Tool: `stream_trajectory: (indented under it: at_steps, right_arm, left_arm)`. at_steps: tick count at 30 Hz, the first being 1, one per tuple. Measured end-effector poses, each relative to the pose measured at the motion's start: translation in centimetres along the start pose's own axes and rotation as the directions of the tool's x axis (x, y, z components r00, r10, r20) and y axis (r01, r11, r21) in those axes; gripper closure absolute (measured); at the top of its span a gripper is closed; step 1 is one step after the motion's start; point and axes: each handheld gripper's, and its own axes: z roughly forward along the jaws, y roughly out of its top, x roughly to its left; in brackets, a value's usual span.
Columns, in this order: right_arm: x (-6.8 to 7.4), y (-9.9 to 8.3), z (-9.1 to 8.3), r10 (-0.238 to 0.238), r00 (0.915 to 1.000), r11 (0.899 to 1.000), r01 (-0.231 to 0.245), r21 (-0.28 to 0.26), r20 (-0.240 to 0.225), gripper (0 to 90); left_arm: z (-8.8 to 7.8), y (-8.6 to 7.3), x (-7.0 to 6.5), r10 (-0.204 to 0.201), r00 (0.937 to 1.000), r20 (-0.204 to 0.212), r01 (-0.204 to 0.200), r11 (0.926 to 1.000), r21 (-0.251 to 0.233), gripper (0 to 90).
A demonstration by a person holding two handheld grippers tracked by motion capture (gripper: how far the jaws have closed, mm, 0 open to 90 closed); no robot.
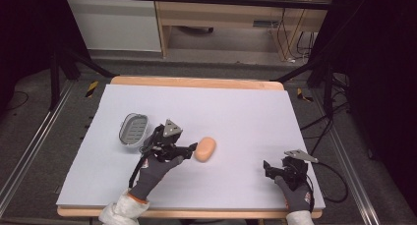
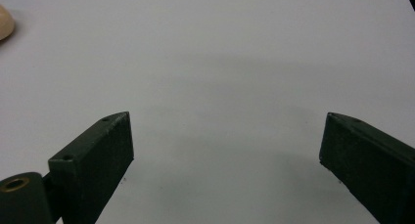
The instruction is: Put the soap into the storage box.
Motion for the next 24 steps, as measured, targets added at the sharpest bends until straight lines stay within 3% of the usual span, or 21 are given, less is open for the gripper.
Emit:
stream_trajectory:
  at_steps: [14, 24]
  right_arm:
    - [0.0, 0.0, 0.0, 0.003, 1.0, 1.0, -0.003, 0.0, 0.001, 6.4]
    - [0.1, 0.0, 0.0, 0.001, 1.0, 1.0, -0.001, 0.002, 0.002, 6.6]
  left_arm:
    - [2.7, 0.7, -1.6, 0.032, 0.9993, 0.017, -0.033, 0.998, 0.055, 27.1]
    - [4.8, 0.8, -2.3, 0.054, 0.9985, 0.006, -0.054, 0.9935, 0.1, 27.2]
